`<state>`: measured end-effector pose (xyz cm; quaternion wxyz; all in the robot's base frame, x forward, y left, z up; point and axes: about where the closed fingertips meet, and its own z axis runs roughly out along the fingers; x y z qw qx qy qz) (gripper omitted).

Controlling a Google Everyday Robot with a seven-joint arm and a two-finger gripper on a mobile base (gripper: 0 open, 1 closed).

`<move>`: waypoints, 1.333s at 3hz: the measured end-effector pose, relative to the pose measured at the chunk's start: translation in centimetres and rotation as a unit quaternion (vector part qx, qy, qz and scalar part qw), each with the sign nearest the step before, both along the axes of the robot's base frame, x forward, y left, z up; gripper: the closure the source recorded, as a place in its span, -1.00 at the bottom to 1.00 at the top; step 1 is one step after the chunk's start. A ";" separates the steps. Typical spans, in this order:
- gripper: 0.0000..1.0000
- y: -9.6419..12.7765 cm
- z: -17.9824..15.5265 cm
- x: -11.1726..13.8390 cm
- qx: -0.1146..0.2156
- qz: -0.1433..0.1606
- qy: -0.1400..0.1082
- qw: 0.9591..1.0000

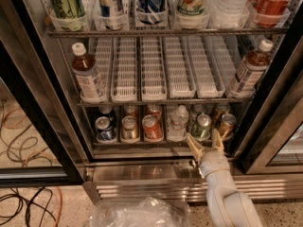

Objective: Pick green can from bottom shelf of fridge

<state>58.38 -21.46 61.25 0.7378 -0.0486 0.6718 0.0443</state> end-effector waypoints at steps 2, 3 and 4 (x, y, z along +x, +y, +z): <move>-0.32 -0.1 -0.3 0.9 -0.001 -0.002 0.006 1.000; -0.36 0.2 -0.3 1.8 -0.002 0.000 0.007 1.000; -0.38 0.6 0.0 3.0 -0.005 0.002 0.008 1.000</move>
Offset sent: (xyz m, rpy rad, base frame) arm 0.0114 -0.0032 -0.0030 -0.0035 0.0155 -0.0048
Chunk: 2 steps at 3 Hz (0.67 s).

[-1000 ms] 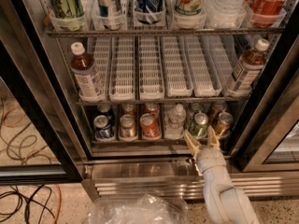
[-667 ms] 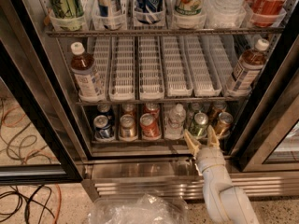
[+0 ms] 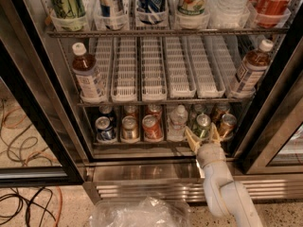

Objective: Pick green can from bottom shelf of fridge

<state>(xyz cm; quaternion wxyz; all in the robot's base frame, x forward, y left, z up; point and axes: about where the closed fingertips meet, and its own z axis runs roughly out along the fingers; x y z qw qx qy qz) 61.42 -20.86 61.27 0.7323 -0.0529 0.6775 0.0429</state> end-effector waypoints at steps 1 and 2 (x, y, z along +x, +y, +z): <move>-0.40 0.5 0.3 1.4 0.000 0.000 0.002 1.000; -0.38 0.8 0.1 2.7 0.001 -0.003 0.007 1.000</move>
Offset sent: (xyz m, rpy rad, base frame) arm 0.0415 0.0111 -0.0001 0.0030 0.0270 -0.0144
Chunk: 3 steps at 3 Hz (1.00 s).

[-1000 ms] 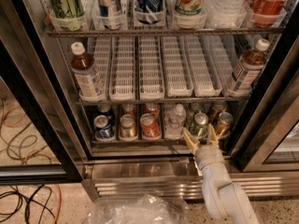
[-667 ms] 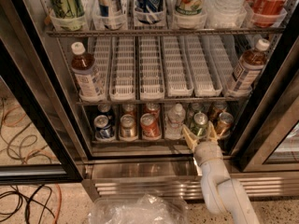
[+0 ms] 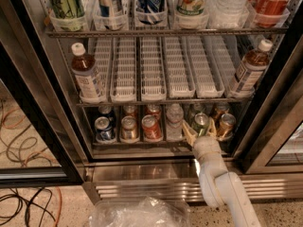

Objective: Pick green can from bottom shelf of fridge

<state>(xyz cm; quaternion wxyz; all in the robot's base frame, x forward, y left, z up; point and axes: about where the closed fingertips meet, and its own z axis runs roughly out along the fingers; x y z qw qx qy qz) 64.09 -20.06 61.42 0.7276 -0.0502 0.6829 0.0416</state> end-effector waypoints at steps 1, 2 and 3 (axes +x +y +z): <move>-0.38 0.0 -0.6 1.2 0.005 -0.010 0.009 1.000; -0.02 -0.4 -1.4 1.7 0.013 -0.030 0.021 0.999; 0.43 -0.5 -1.4 1.7 0.012 -0.032 0.023 0.999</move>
Offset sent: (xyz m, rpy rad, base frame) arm 0.0225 -0.0120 -0.0251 0.0432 0.0759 -0.1185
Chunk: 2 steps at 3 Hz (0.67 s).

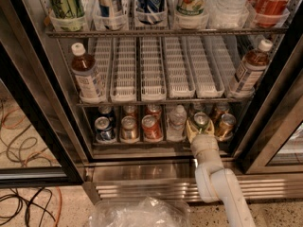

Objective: Pick green can from bottom shelf of fridge

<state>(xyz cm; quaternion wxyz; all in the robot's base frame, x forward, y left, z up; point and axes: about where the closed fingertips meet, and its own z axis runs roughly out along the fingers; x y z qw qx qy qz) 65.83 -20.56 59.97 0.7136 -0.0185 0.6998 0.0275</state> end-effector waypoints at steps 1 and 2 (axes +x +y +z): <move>0.90 0.0 0.0 0.0 0.000 0.000 0.000 1.000; 1.00 0.0 0.0 0.0 0.000 0.000 0.000 1.000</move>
Offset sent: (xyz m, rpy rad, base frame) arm -0.0014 0.0005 0.0010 0.0059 -0.0060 0.0072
